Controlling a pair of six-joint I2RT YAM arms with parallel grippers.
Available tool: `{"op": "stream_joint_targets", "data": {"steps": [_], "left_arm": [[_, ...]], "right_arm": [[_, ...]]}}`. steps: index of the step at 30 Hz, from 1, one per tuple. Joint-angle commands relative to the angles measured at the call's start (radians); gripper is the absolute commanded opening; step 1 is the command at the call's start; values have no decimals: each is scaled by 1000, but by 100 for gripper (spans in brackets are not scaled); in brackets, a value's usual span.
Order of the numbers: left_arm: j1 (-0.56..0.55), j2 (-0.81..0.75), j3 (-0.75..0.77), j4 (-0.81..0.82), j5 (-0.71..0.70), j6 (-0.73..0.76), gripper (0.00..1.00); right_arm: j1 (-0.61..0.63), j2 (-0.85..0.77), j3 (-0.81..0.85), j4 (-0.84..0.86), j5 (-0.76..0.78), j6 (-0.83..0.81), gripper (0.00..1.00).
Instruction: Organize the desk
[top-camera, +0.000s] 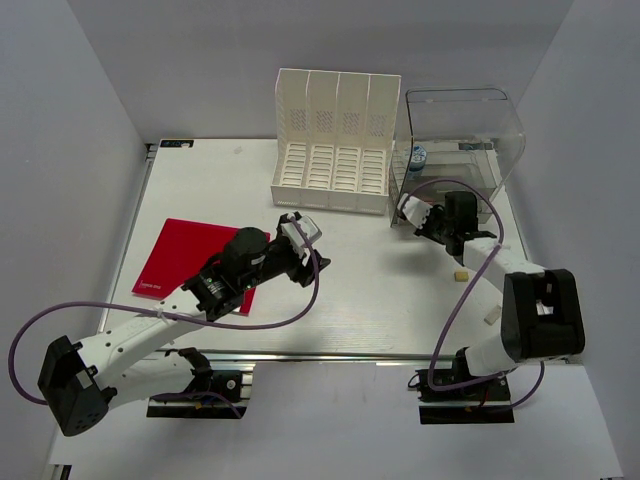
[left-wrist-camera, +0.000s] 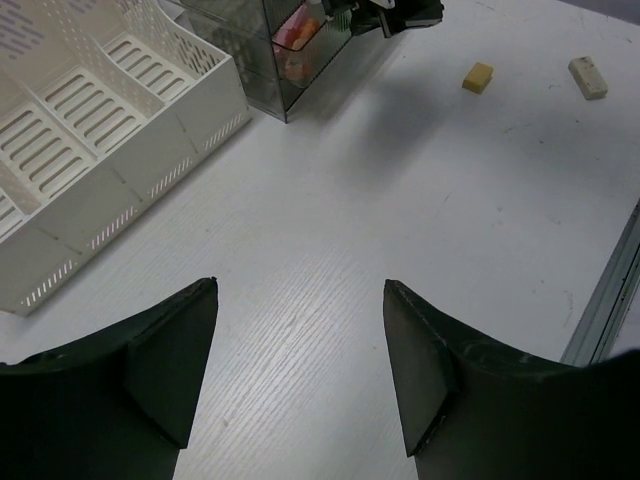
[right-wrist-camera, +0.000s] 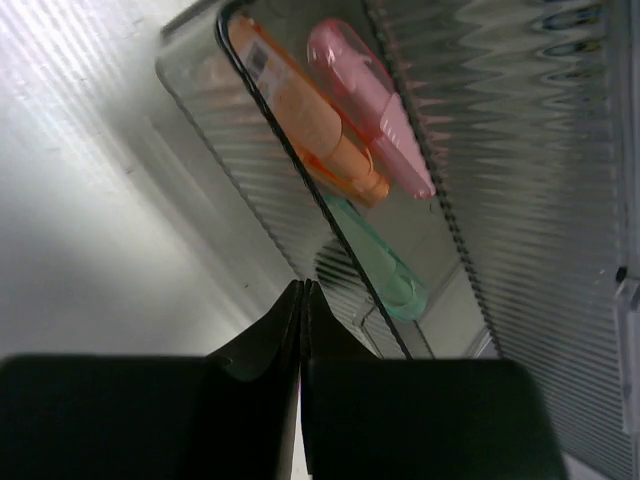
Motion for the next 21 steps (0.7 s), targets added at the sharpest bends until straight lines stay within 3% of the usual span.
{"op": "stream_joint_targets", "data": {"steps": [1, 17, 21], "left_arm": [[2, -5, 30, -16, -28, 9, 77], [2, 44, 29, -17, -37, 18, 77], [2, 52, 29, -17, -40, 20, 78]], "right_arm": [[3, 39, 69, 93, 54, 19, 0], [20, 142, 105, 236, 178, 105, 0], [15, 148, 109, 259, 184, 121, 12]]}}
